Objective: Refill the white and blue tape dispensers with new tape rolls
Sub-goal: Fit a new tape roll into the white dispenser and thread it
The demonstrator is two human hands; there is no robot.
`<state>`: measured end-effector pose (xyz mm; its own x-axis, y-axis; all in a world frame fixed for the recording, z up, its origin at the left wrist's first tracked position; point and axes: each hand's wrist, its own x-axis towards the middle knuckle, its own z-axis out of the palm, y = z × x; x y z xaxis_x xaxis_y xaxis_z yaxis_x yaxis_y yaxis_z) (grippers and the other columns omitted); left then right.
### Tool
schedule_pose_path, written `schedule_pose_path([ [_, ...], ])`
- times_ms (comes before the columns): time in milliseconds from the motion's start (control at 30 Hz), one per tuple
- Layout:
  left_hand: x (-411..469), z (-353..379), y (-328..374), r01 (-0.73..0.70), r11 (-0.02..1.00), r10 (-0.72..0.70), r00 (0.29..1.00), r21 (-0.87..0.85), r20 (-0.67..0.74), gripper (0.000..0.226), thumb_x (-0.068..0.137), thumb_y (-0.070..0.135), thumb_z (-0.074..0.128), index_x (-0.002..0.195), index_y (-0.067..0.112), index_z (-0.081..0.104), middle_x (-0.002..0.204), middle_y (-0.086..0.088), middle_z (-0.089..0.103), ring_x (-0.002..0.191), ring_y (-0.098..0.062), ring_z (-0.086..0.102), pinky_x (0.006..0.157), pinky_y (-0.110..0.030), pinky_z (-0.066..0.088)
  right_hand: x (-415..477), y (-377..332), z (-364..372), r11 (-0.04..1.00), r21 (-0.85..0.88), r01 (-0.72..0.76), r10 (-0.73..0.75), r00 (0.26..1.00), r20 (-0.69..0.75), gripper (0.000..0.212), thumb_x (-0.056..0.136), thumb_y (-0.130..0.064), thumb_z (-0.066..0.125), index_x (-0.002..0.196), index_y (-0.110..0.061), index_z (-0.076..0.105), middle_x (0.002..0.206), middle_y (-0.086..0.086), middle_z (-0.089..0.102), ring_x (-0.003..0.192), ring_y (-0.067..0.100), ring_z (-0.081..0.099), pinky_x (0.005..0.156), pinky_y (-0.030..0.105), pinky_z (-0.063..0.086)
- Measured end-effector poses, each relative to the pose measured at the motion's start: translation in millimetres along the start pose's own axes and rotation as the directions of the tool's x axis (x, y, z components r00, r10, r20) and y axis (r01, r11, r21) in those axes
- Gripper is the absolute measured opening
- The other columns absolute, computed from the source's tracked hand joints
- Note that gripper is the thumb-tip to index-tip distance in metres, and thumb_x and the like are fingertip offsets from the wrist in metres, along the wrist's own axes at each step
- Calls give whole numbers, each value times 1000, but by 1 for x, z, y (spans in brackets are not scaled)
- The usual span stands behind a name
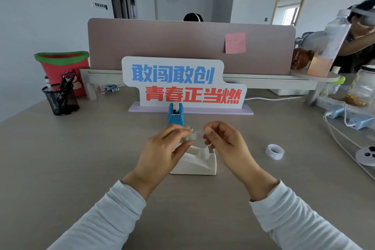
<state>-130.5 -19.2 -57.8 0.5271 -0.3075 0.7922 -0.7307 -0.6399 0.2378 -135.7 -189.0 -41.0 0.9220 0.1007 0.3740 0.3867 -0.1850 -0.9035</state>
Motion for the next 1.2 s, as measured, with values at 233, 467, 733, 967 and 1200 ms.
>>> schedule_pose_path([
  [233,0,1,0,43,997,-41,999,-68,22,27,82,33,57,97,12,63,98,-2,68,93,-8,60,79,-18,50,0,0,-2,1000,19,-17,17,1000,9,15,78,-11,67,66,-20,65,54,-14,62,53,1,52,58,15,44],
  [467,2,0,-1,110,980,-105,994,-167,41,19,76,30,64,92,19,61,92,2,66,88,-3,57,78,-11,45,1,1,-2,994,69,-84,81,996,45,25,77,-8,68,59,-25,65,55,-12,62,55,6,52,62,23,46],
  [733,3,-3,3,255,918,-227,966,-303,125,29,67,24,77,93,23,63,85,21,64,84,-1,60,75,-11,48,1,2,-2,958,256,-129,113,990,79,22,79,7,61,71,-13,59,55,-8,60,51,6,54,56,17,48],
  [967,3,-7,1,372,824,-316,928,-428,199,21,66,25,75,86,20,67,90,11,68,81,-8,63,73,-12,48,-3,3,4,947,301,-115,96,992,79,22,82,8,55,72,-11,56,55,-6,60,51,6,57,58,17,52],
  [1200,4,-4,6,439,720,-377,898,-537,229,19,64,31,71,81,24,66,88,7,70,80,-11,65,71,-20,53,-4,4,5,950,301,-87,73,996,57,20,83,7,54,74,-10,56,56,-7,59,51,7,56,59,16,51],
])
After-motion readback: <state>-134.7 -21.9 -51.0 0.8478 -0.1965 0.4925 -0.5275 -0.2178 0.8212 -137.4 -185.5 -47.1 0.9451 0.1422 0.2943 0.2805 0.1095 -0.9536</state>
